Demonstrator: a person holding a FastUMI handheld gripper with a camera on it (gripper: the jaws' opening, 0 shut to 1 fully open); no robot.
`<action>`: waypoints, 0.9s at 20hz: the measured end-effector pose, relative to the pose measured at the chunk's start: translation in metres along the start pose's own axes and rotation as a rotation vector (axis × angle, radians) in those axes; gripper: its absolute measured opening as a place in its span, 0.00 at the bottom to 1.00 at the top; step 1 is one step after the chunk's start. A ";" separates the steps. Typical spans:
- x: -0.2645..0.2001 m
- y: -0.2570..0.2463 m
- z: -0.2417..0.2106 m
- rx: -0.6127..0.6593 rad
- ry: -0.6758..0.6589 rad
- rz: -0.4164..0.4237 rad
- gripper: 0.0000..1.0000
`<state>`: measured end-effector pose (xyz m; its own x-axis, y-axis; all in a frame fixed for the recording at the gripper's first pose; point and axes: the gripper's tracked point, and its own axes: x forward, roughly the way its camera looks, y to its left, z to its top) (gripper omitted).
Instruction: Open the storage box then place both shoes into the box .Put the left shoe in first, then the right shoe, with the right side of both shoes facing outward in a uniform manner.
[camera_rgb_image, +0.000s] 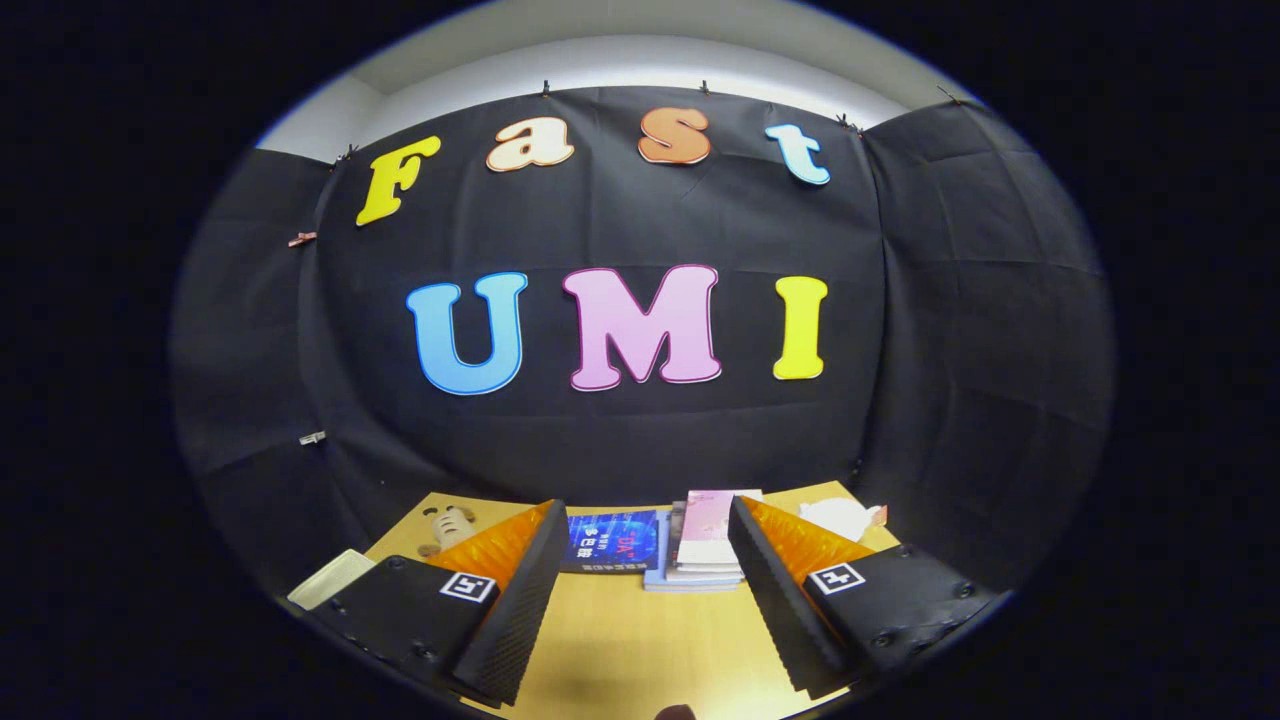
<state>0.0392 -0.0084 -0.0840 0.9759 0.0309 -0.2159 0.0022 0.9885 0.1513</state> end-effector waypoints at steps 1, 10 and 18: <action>-0.006 -0.013 0.005 -0.004 -0.011 -0.006 0.97; -0.049 -0.079 0.005 -0.045 -0.068 -0.001 0.97; -0.048 -0.128 -0.027 0.000 0.002 0.039 0.97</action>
